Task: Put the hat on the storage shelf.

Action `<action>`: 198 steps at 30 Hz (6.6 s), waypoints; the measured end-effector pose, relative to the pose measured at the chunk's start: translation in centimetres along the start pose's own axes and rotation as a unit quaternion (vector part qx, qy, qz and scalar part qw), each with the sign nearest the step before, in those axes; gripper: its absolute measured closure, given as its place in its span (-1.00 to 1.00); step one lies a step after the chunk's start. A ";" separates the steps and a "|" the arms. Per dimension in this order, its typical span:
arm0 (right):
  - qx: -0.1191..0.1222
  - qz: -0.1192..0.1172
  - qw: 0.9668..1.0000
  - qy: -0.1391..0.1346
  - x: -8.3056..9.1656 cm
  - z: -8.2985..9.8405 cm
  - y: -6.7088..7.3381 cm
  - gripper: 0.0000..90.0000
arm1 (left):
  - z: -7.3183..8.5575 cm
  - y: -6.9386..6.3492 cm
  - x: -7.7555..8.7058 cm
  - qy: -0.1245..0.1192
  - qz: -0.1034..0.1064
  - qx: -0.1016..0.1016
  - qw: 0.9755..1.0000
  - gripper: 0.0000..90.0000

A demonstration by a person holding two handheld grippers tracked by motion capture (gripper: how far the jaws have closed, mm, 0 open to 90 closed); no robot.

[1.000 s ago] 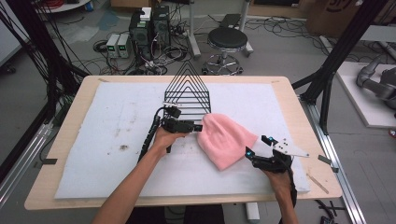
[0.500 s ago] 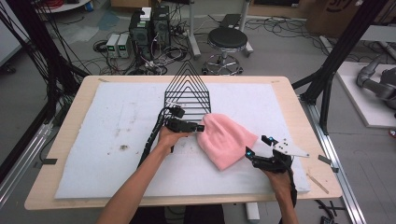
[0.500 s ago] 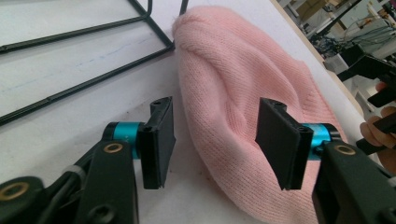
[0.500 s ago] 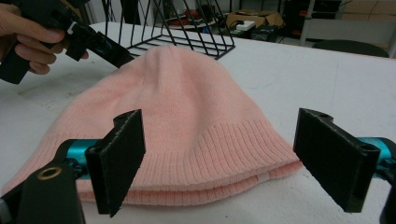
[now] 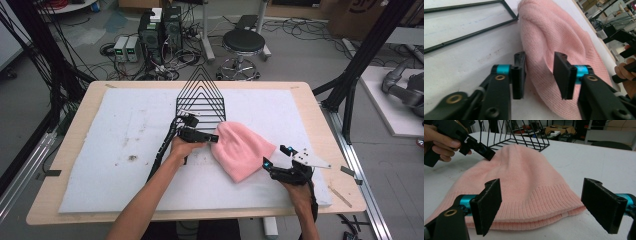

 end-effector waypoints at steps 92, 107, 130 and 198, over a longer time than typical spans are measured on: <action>0.030 -0.107 0.991 0.069 -1.5 -1.2 4.4 -0.62 | -6.3 -9.9 16.0 0.023 -0.029 -0.390 0.920 0.92; 0.070 -0.224 0.963 0.135 -4.8 -0.7 11.9 -0.62 | -8.5 -12.9 20.5 0.003 -0.033 -0.428 0.903 0.92; 0.076 -0.272 0.946 0.160 -6.4 -0.6 14.6 -0.38 | -9.8 -14.3 21.2 -0.004 -0.035 -0.447 0.894 0.92; 0.201 -0.143 0.959 0.136 -9.3 -16.9 12.5 0.89 | -21.3 -7.8 25.9 -0.092 -0.126 -0.424 0.892 0.92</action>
Point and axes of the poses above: each handheld gripper's, and its own axes: x roughly backward along the jaws, z roughly out of its underside, y roughly to its left, the point moved 10 cm from there along -x, roughly forward along the jaws, and after that the axes turned 15 degrees about -x, right-handed, at the moved point
